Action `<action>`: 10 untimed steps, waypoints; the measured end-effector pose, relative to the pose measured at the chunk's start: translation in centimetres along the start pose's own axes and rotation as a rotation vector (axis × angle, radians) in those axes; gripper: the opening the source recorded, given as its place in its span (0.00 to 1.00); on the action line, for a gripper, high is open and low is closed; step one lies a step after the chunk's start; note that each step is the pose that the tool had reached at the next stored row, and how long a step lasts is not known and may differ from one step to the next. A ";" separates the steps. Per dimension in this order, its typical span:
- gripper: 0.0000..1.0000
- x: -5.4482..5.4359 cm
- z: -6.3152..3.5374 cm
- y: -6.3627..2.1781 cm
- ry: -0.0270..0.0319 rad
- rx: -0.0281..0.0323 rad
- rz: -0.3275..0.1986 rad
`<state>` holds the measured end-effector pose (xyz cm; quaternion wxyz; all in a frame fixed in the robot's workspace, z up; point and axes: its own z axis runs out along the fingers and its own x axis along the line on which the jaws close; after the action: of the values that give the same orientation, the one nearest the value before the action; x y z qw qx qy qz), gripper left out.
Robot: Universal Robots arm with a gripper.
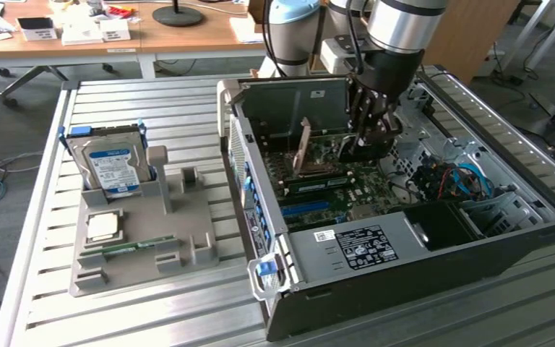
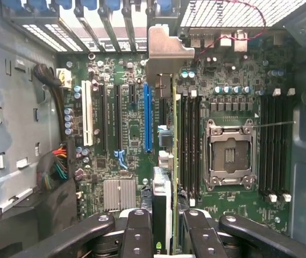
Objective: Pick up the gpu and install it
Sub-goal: 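Insert the gpu into the slot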
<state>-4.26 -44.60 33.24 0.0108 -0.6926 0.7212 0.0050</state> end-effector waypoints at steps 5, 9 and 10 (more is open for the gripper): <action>0.27 0.4 0.16 0.13 0.0001 0.0001 0.000; 0.27 0.7 0.54 0.16 -0.0002 0.0002 0.000; 0.27 0.8 0.71 0.17 0.0000 0.0001 0.000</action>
<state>-4.45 -45.34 32.51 0.0108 -0.6927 0.7212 0.0049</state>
